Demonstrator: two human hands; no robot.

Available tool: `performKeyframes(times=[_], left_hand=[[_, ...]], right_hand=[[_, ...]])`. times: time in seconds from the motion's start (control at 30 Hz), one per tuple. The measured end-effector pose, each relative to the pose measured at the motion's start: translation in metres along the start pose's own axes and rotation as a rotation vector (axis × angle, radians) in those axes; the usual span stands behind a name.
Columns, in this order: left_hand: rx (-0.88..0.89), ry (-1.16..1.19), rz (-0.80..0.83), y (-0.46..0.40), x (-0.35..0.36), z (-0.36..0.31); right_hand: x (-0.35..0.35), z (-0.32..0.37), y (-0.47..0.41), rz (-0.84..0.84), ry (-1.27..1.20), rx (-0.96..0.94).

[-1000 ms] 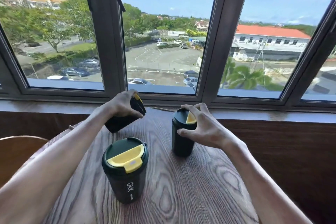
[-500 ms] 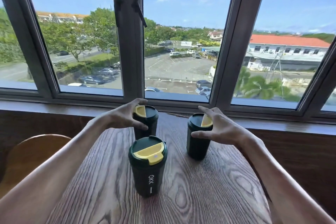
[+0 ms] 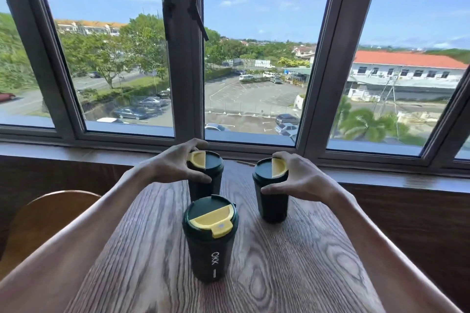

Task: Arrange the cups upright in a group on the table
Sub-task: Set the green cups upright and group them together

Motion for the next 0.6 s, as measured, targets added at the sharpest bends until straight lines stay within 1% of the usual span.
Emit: performKeyframes(times=[0.13, 0.33, 0.47, 0.6], left_hand=[[0.006, -0.001, 0.026, -0.006, -0.004, 0.014], [0.071, 0.017, 0.018, -0.007, -0.010, 0.010], [0.098, 0.006, 0.034, -0.005, -0.006, 0.013], [0.158, -0.051, 0.016, -0.009, -0.007, 0.018]], right_hand=[[0.011, 0.019, -0.013, 0.018, -0.067, -0.031], [0.025, 0.044, -0.029, 0.022, -0.118, -0.041], [0.031, 0.045, -0.035, 0.070, -0.131, -0.006], [0.034, 0.039, -0.038, 0.104, -0.129, 0.015]])
Point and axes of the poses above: each hand's wrist, its own y-axis away from the middle knuckle, its own x-axis out of the palm, z = x × y, the point moved 2 cm from there along -y, towards the middle knuckle, and after that the axes turned 9 degrees about -y, right-handed, at the moved point
